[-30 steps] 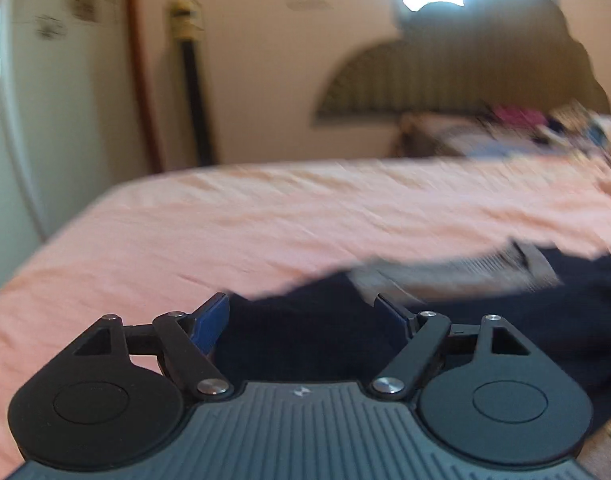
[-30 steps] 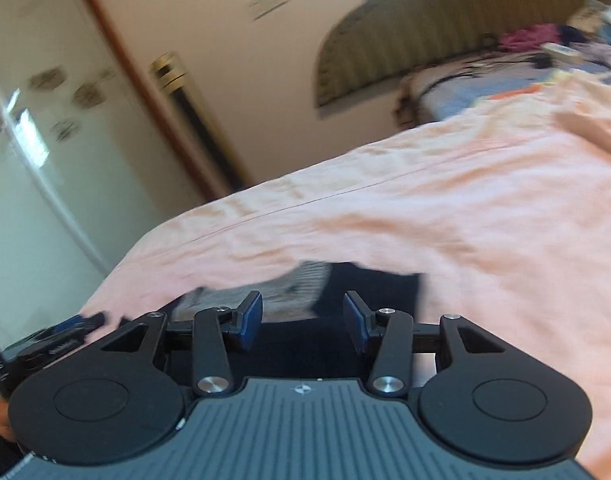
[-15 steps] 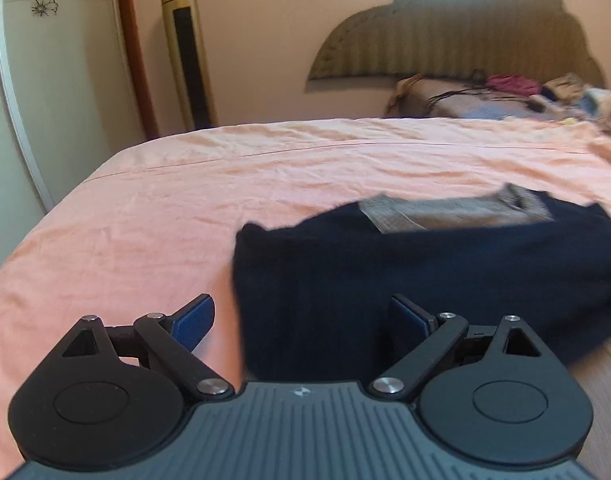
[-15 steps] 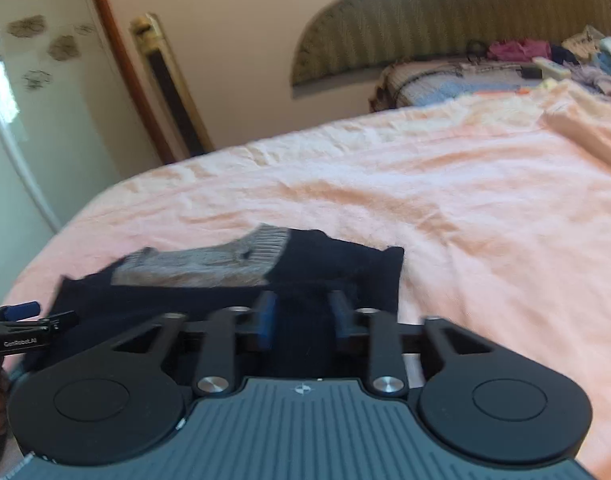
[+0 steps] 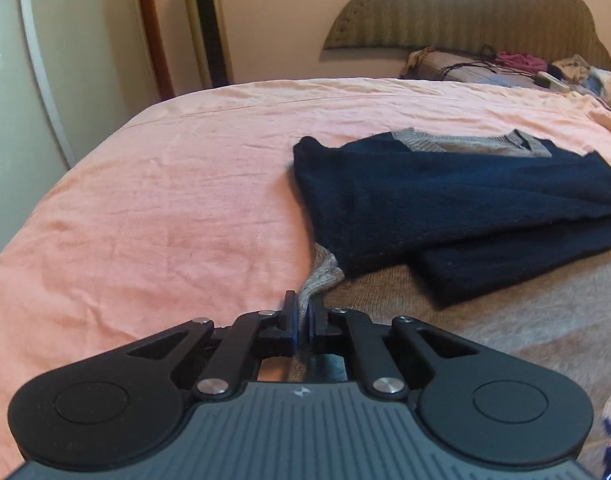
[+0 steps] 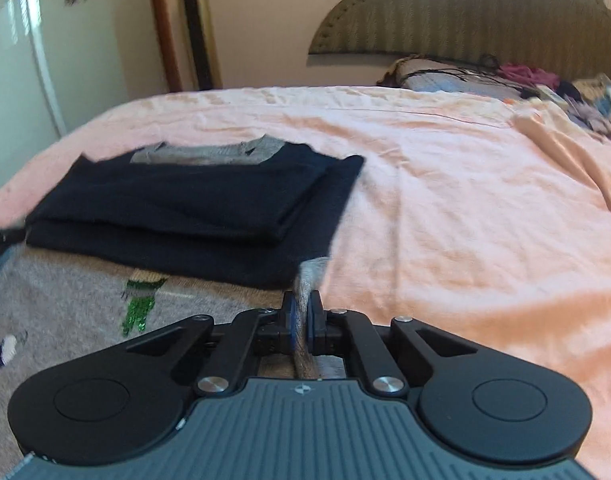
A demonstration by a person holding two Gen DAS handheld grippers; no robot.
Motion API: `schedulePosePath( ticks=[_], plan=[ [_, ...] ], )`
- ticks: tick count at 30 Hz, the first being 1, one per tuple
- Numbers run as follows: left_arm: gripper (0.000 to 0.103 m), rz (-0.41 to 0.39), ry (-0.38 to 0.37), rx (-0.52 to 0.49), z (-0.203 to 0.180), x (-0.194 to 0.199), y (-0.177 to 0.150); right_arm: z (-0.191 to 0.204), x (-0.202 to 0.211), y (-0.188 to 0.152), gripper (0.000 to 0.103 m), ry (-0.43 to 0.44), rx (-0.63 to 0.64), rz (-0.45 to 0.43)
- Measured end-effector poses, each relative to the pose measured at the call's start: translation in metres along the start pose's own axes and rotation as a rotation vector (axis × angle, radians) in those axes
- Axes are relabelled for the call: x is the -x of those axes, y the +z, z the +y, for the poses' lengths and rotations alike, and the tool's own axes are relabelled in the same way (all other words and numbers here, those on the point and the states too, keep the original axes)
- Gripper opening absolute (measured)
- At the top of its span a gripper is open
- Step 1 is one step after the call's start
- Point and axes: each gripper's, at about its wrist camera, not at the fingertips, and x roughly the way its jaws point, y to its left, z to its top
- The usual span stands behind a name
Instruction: Fold small clothes
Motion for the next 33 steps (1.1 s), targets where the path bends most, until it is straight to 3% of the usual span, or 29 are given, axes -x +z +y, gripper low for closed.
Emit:
schedulePosePath(
  ticks=[4,5,6,7,8,9,10,12,13,14,15,16,19,22,23,24,26,27,28,30,31,32,33],
  plan=[
    [0.005,-0.002,0.039,-0.05,-0.012,0.008,-0.003,-0.019,0.0,-0.011,0.008,0.034,-0.109,-0.005],
    [0.005,0.011,0.023,-0.032,-0.011,0.013,-0.003,-0.016,0.002,-0.011,0.012,0.036,-0.123,0.003],
    [0.007,0.029,-0.008,-0.01,-0.009,0.02,-0.004,-0.015,0.006,-0.011,0.03,0.049,-0.145,0.007],
    [0.018,0.047,-0.042,0.014,-0.005,0.028,-0.007,-0.013,0.012,-0.012,0.041,0.068,-0.16,0.006],
    [0.028,0.055,-0.067,0.036,-0.002,0.036,-0.013,-0.01,0.02,-0.014,0.06,0.089,-0.156,-0.001],
    [0.056,0.055,-0.086,0.055,0.0,0.041,-0.02,-0.006,0.029,-0.017,0.069,0.1,-0.143,-0.004],
    [0.075,0.052,-0.093,0.074,0.002,0.045,-0.027,-0.003,0.034,-0.021,0.068,0.104,-0.134,0.005],
    [0.069,0.034,-0.09,0.085,0.001,0.047,-0.04,0.002,0.037,-0.031,0.062,0.118,-0.131,0.048],
    [0.04,0.003,-0.071,0.069,-0.002,0.049,-0.043,0.005,0.035,-0.035,0.058,0.12,-0.118,0.055],
    [0.019,-0.016,-0.066,0.058,-0.004,0.052,-0.043,0.011,0.035,-0.038,0.043,0.093,-0.076,0.038],
    [0.005,-0.013,-0.044,0.04,-0.004,0.052,-0.042,0.013,0.034,-0.037,0.012,0.066,-0.053,0.043],
    [0.005,-0.007,-0.027,0.033,-0.001,0.053,-0.041,0.008,0.033,-0.034,0.011,0.082,-0.075,0.051],
    [0.005,-0.004,0.012,0.012,0.011,0.052,-0.042,-0.02,0.037,-0.035,0.006,0.084,-0.148,0.052],
    [0.005,0.03,-0.038,0.095,0.022,0.063,-0.044,-0.025,0.044,-0.043,0.006,0.114,-0.217,0.054],
    [0.006,0.057,-0.086,0.142,0.026,0.07,-0.047,-0.023,0.048,-0.044,0.016,0.119,-0.232,0.055],
    [0.011,0.084,-0.143,0.191,0.03,0.076,-0.052,-0.019,0.054,-0.047,0.033,0.134,-0.249,0.069],
    [0.038,0.107,-0.246,0.286,0.038,0.092,-0.067,-0.011,0.07,-0.058,0.056,0.185,-0.253,0.085],
    [0.066,0.1,-0.298,0.325,0.039,0.099,-0.076,-0.007,0.078,-0.064,0.059,0.199,-0.248,0.099],
    [0.075,0.089,-0.336,0.354,0.04,0.105,-0.083,-0.005,0.084,-0.072,0.059,0.206,-0.239,0.116],
    [0.072,0.062,-0.317,0.319,0.029,0.112,-0.09,-0.003,0.094,-0.084,0.059,0.225,-0.247,0.115],
    [0.056,0.047,-0.278,0.266,0.02,0.113,-0.091,-0.003,0.096,-0.087,0.057,0.237,-0.254,0.114],
    [0.038,0.036,-0.222,0.212,0.013,0.113,-0.091,-0.002,0.096,-0.088,0.039,0.242,-0.254,0.122],
    [0.007,0.038,-0.174,0.171,0.009,0.111,-0.089,-0.002,0.093,-0.088,0.011,0.242,-0.253,0.147]
  ],
)
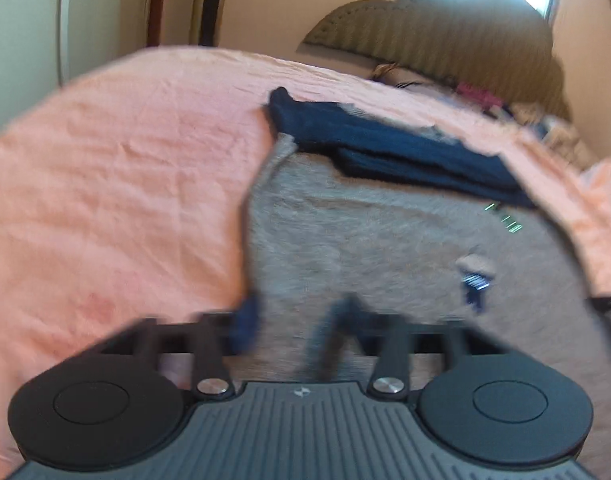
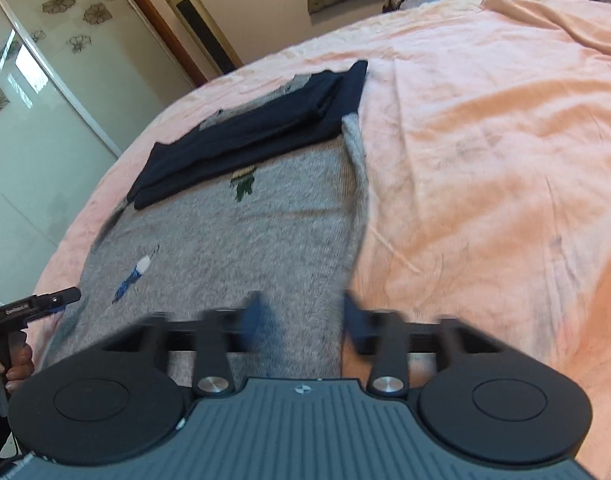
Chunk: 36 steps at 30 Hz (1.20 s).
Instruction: Fold small clothes
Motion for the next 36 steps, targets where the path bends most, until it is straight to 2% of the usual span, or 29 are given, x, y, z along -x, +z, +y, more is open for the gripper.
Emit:
schedulePosePath(
  ticks=[3,6,9,10,11,13,14,15,17,19,20,21,22,23,26,29,31,32,33,34,36],
  plan=[
    [0.005,0.028,-0.026,0.05,0.017,0.002,0.009,-0.006,0.0,0.001,0.009,0.005,-0.007,-0.007],
    [0.004,0.032,-0.026,0.036,0.029,0.008,0.004,-0.014,0.013,-0.001,0.007,-0.05,-0.009,-0.044],
    [0.006,0.037,-0.068,0.09,0.034,0.019,-0.002,-0.029,0.014,-0.009,0.008,-0.007,-0.08,-0.05],
    [0.013,0.052,-0.095,0.13,0.038,0.023,-0.003,-0.027,0.017,-0.01,0.009,-0.003,-0.094,-0.055],
    [0.02,0.072,-0.124,0.171,0.042,0.027,-0.006,-0.025,0.021,-0.013,0.017,0.011,-0.113,-0.06],
    [0.064,0.092,-0.208,0.262,0.053,0.035,-0.016,-0.022,0.03,-0.02,0.042,0.041,-0.137,-0.053],
    [0.071,0.082,-0.255,0.302,0.055,0.041,-0.022,-0.019,0.035,-0.025,0.053,0.065,-0.142,-0.055],
    [0.075,0.084,-0.276,0.324,0.055,0.043,-0.026,-0.018,0.038,-0.029,0.053,0.081,-0.148,-0.039],
    [0.075,0.083,-0.282,0.326,0.048,0.044,-0.03,-0.013,0.036,-0.035,0.051,0.108,-0.152,0.004],
    [0.073,0.072,-0.276,0.306,0.04,0.042,-0.031,-0.006,0.031,-0.038,0.046,0.133,-0.133,0.023],
    [0.062,0.067,-0.257,0.294,0.036,0.041,-0.03,-0.004,0.027,-0.038,0.033,0.146,-0.134,0.036],
    [0.014,0.087,-0.231,0.274,0.033,0.037,-0.028,-0.004,0.022,-0.038,0.012,0.139,-0.143,0.048],
    [0.005,0.123,-0.207,0.259,0.033,0.032,-0.026,-0.005,0.019,-0.04,0.012,0.143,-0.144,0.049],
    [0.005,0.122,-0.21,0.257,0.035,0.033,-0.026,-0.005,0.02,-0.041,0.011,0.152,-0.136,0.041],
    [0.005,0.097,-0.134,0.18,0.041,0.046,-0.024,-0.008,0.033,-0.04,0.011,0.123,-0.124,0.014],
    [0.005,0.102,-0.14,0.177,0.048,0.045,-0.031,-0.02,0.043,-0.044,0.008,0.059,-0.126,0.003],
    [0.01,0.095,-0.149,0.183,0.046,0.048,-0.033,-0.031,0.041,-0.049,0.007,0.086,-0.167,-0.014],
    [0.014,0.107,-0.185,0.218,0.048,0.05,-0.034,-0.033,0.041,-0.05,0.007,0.097,-0.201,-0.025],
    [0.028,0.122,-0.235,0.255,0.052,0.055,-0.037,-0.034,0.041,-0.052,0.011,0.107,-0.228,-0.028],
    [0.053,0.137,-0.303,0.3,0.058,0.059,-0.042,-0.034,0.043,-0.054,0.017,0.135,-0.247,-0.027],
    [0.083,0.147,-0.433,0.398,0.067,0.07,-0.055,-0.03,0.05,-0.06,0.043,0.211,-0.255,-0.006]
  ],
)
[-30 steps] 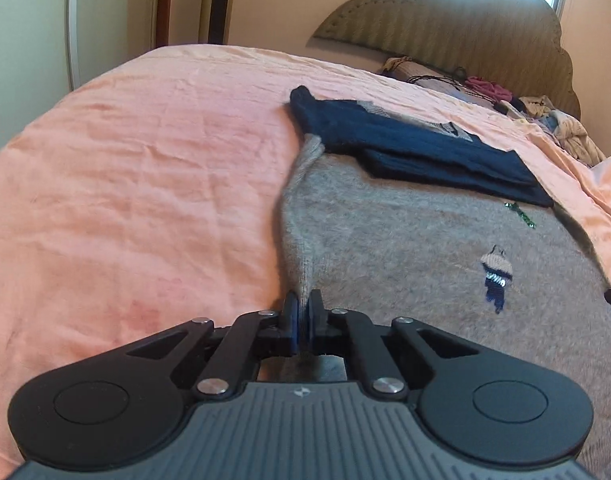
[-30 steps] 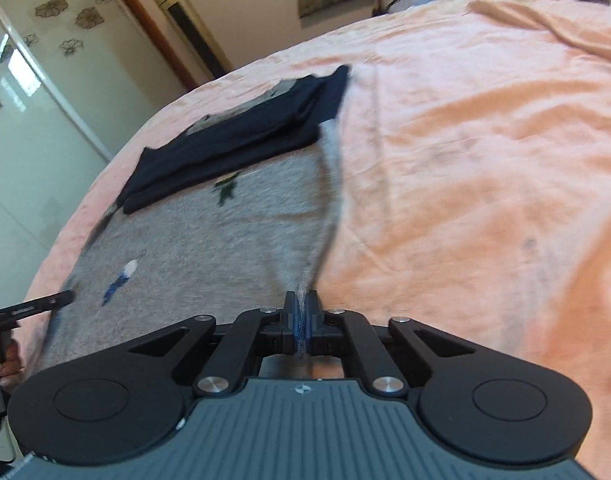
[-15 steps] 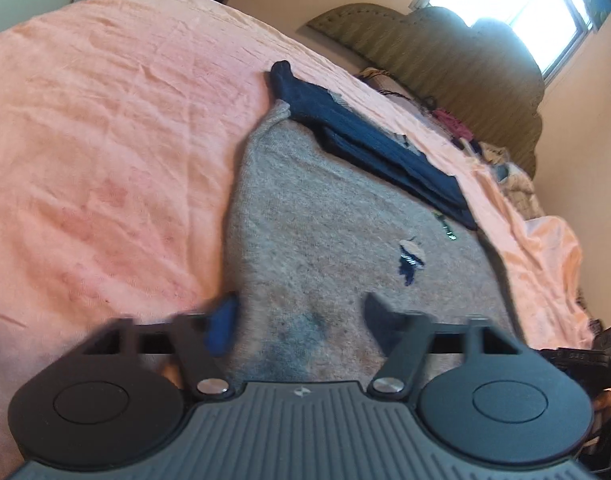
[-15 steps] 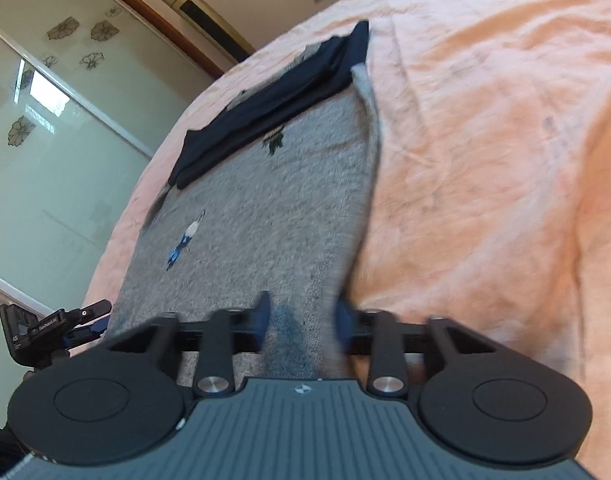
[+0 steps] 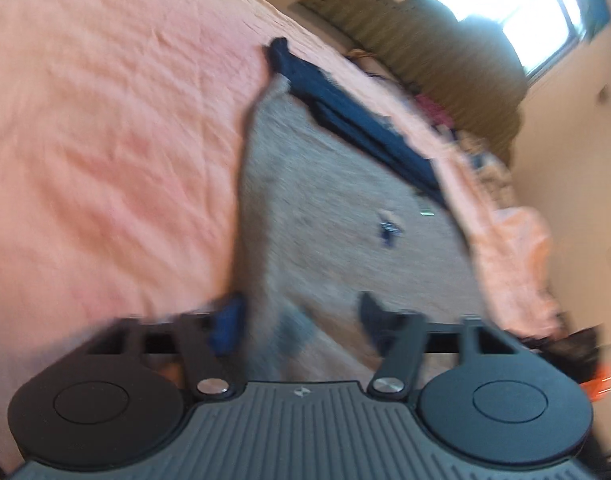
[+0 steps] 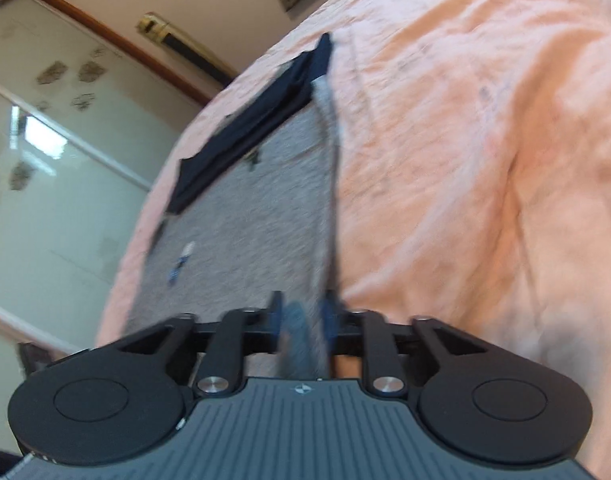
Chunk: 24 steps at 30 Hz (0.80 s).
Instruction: Fold small clothes
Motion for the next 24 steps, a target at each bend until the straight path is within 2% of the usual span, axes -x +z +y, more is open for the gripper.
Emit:
schedulePosePath(
  ticks=[1,3,4,5,6,7,11,14,15,17,18,19,20,21,22,23,24],
  plan=[
    [0.084,0.005,-0.03,0.032,0.002,0.003,-0.005,0.003,0.002,-0.004,0.048,0.021,0.003,0.018],
    [0.083,0.004,-0.034,0.043,0.0,0.003,-0.015,0.012,0.002,-0.016,0.051,0.035,0.02,0.075],
    [0.075,-0.008,-0.015,0.026,-0.004,0.002,-0.017,0.015,-0.001,-0.02,0.05,0.035,0.03,0.094],
    [0.058,-0.005,0.01,0.003,-0.009,-0.001,-0.018,0.02,-0.004,-0.023,0.045,0.037,0.042,0.104],
    [0.004,0.03,0.035,-0.02,-0.013,-0.009,-0.017,0.022,-0.008,-0.025,0.025,0.028,0.052,0.12],
    [0.006,0.059,0.068,-0.037,-0.016,-0.014,-0.016,0.024,-0.013,-0.025,0.011,-0.001,0.063,0.139],
    [0.006,0.012,0.153,-0.166,-0.028,0.004,-0.015,0.031,0.001,-0.021,0.011,-0.04,0.134,0.105],
    [0.006,0.057,0.191,-0.163,-0.012,0.005,-0.018,0.021,0.02,-0.02,0.01,-0.097,0.134,0.085],
    [0.006,0.044,0.178,-0.162,-0.008,0.007,-0.021,0.014,0.019,-0.022,0.008,-0.113,0.122,0.095],
    [0.008,0.06,0.152,-0.146,-0.009,0.011,-0.021,0.007,0.017,-0.026,0.009,-0.068,0.073,0.088],
    [0.016,0.081,0.112,-0.123,-0.007,0.014,-0.022,0.009,0.017,-0.028,0.014,-0.07,0.065,0.078],
    [0.034,0.109,0.069,-0.089,-0.004,0.015,-0.022,0.011,0.02,-0.03,0.022,-0.055,0.054,0.07],
    [0.045,0.12,0.026,-0.056,0.0,0.017,-0.025,0.012,0.024,-0.033,0.042,-0.024,0.038,0.07],
    [0.065,0.113,-0.026,-0.023,0.002,0.02,-0.031,0.013,0.029,-0.037,0.066,0.023,0.028,0.075],
    [0.076,0.107,-0.059,0.0,0.002,0.021,-0.035,0.015,0.032,-0.041,0.073,0.06,0.026,0.09],
    [0.076,0.108,-0.072,0.009,-0.001,0.02,-0.039,0.019,0.033,-0.048,0.076,0.075,0.033,0.121],
    [0.074,0.114,-0.071,0.0,-0.006,0.017,-0.043,0.022,0.032,-0.053,0.072,0.069,0.043,0.144]
  ],
)
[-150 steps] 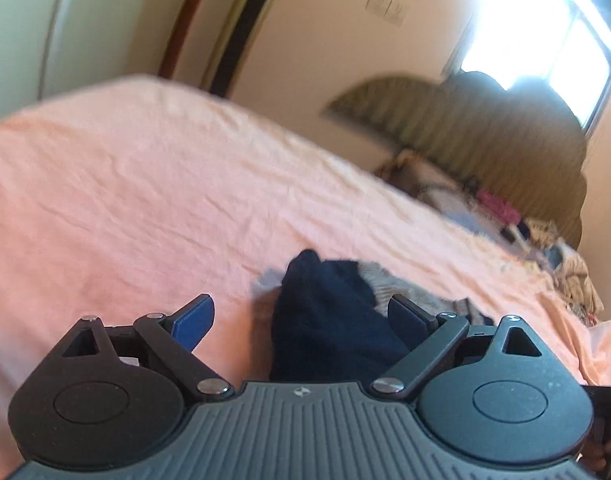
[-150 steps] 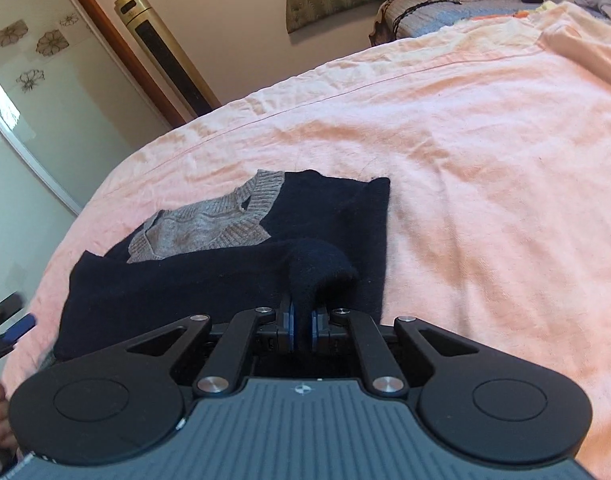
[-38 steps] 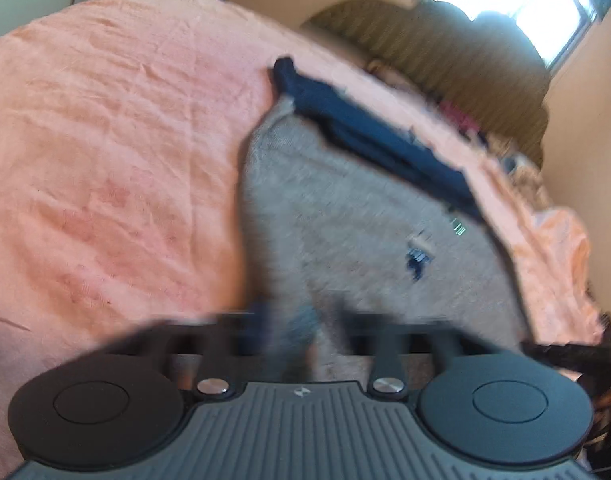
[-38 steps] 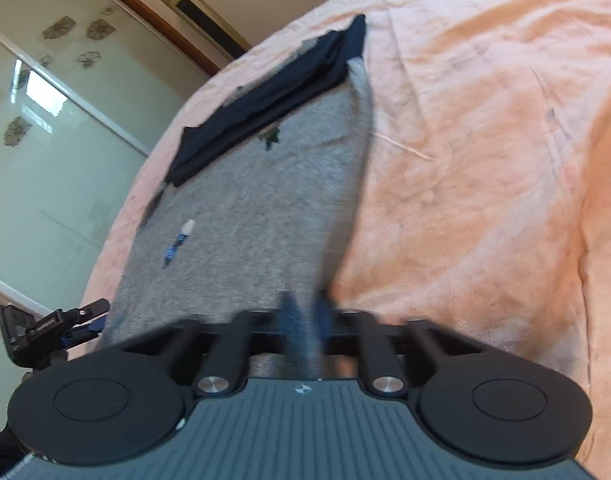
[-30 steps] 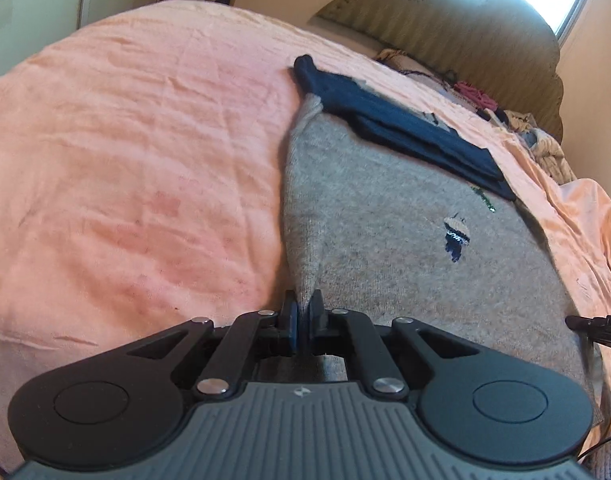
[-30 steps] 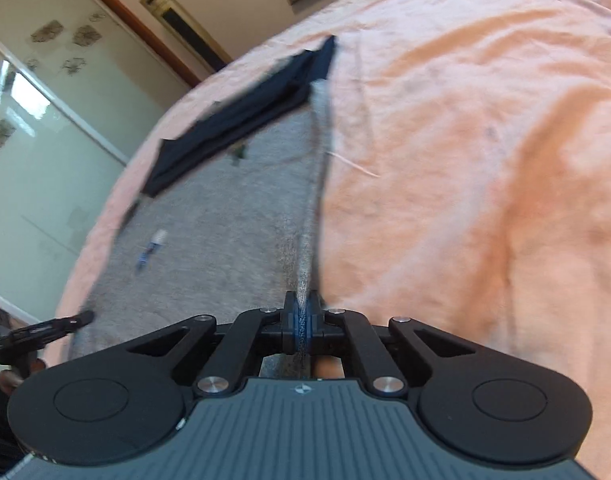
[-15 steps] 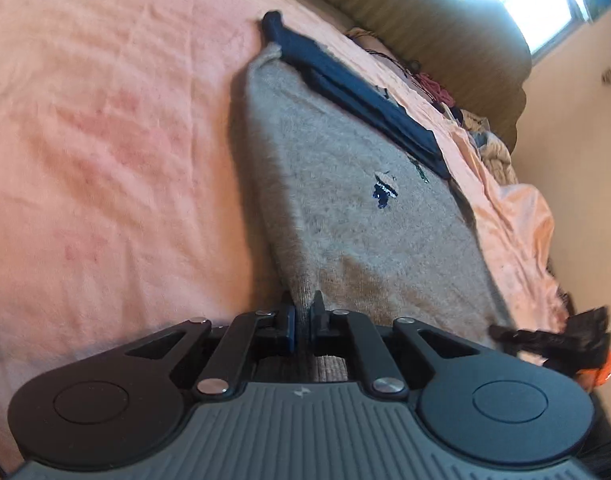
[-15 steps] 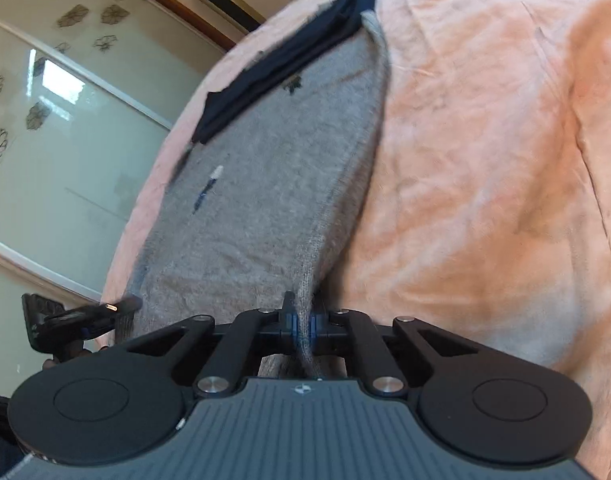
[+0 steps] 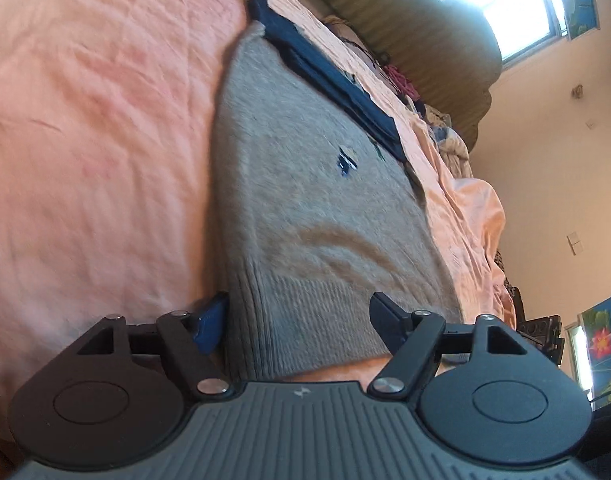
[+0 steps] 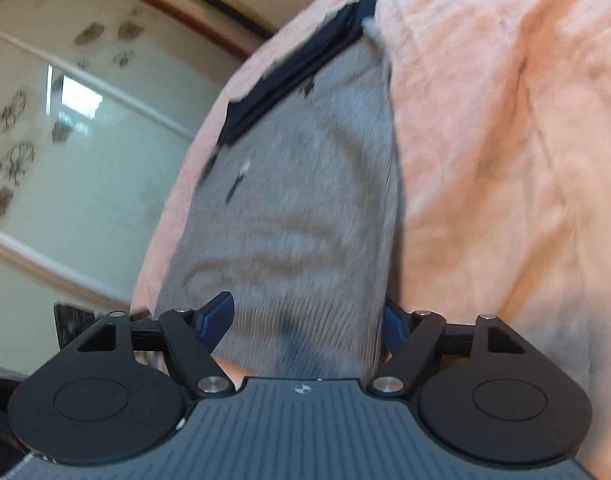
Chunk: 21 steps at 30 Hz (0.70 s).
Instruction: Fold small clothes
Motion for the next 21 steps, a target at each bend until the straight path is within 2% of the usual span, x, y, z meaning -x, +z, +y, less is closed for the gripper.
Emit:
schedulePosePath(
  ticks=[1,2,3,4,6,9,11,12,15,16,17,18,19,20,21],
  plan=[
    [0.058,-0.008,0.018,-0.027,-0.006,-0.003,-0.002,0.004,-0.001,-0.003,0.069,-0.007,0.005,0.004],
    [0.033,0.012,0.042,-0.056,-0.012,-0.009,-0.003,0.004,-0.003,-0.005,0.048,-0.017,-0.006,0.018],
    [0.008,0.059,0.08,-0.076,-0.014,-0.016,-0.004,0.004,-0.006,-0.005,0.012,-0.037,-0.011,0.043],
    [0.008,0.067,0.097,-0.09,-0.014,-0.018,-0.005,0.005,-0.01,-0.006,0.012,-0.068,-0.001,0.065],
    [0.007,0.051,0.152,-0.146,-0.018,-0.009,-0.003,0.008,-0.007,-0.007,0.012,-0.072,0.034,0.072],
    [0.007,0.044,0.225,-0.176,-0.012,0.007,0.001,0.008,0.011,-0.004,0.011,-0.125,0.062,0.048],
    [0.007,0.049,0.221,-0.176,-0.005,0.009,0.0,-0.003,0.015,-0.005,0.008,-0.156,0.049,0.059],
    [0.008,0.056,0.212,-0.195,-0.006,0.011,-0.001,-0.008,0.015,-0.007,0.008,-0.131,0.035,0.052],
    [0.014,0.077,0.203,-0.233,-0.01,0.022,0.006,-0.015,0.014,-0.008,0.006,-0.107,0.007,0.037],
    [0.016,0.058,0.217,-0.25,-0.013,0.029,0.011,-0.017,0.017,-0.007,0.01,-0.096,-0.005,0.035],
    [0.018,0.006,0.262,-0.261,-0.017,0.039,0.02,-0.015,0.022,-0.005,0.021,-0.099,-0.005,0.022],
    [0.028,-0.073,0.299,-0.264,-0.021,0.048,0.031,-0.012,0.03,0.0,0.043,-0.122,0.015,-0.018],
    [0.052,-0.162,0.323,-0.253,-0.026,0.053,0.043,-0.006,0.038,0.008,0.055,-0.162,0.04,-0.08],
    [0.071,-0.248,0.352,-0.242,-0.034,0.051,0.056,0.0,0.043,0.019,0.065,-0.192,0.056,-0.148],
    [0.095,-0.327,0.386,-0.25,-0.045,0.041,0.069,0.008,0.042,0.036,0.065,-0.203,0.071,-0.21]
  ],
)
